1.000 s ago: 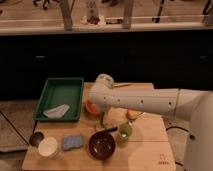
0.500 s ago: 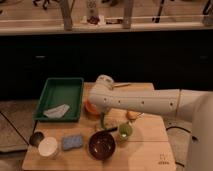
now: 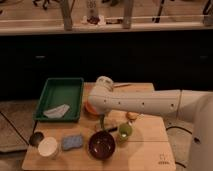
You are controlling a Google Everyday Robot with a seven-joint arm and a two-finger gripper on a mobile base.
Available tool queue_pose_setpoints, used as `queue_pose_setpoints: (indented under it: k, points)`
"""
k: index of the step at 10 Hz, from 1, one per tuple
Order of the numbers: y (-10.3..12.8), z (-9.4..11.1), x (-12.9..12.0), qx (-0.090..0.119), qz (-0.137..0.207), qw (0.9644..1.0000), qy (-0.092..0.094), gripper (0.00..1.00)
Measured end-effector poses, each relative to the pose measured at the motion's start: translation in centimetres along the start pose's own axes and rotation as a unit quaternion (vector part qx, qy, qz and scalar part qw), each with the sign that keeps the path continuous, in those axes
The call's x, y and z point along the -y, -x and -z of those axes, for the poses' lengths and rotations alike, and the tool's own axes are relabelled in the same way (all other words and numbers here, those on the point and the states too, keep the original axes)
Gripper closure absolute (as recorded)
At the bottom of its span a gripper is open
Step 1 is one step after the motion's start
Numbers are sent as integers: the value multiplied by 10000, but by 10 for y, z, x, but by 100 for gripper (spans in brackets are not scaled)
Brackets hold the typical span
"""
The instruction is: Place pepper in red bowl
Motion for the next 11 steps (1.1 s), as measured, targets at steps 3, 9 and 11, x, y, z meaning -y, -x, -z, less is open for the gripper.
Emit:
queue_pose_setpoints:
  k: [3, 9, 11]
  points:
    - [-9, -1, 7, 19, 6, 10000, -76, 100]
    - [-30, -2, 23, 153, -13, 9997, -208, 100]
    - [-37, -2, 25, 199, -92, 9994, -264, 100]
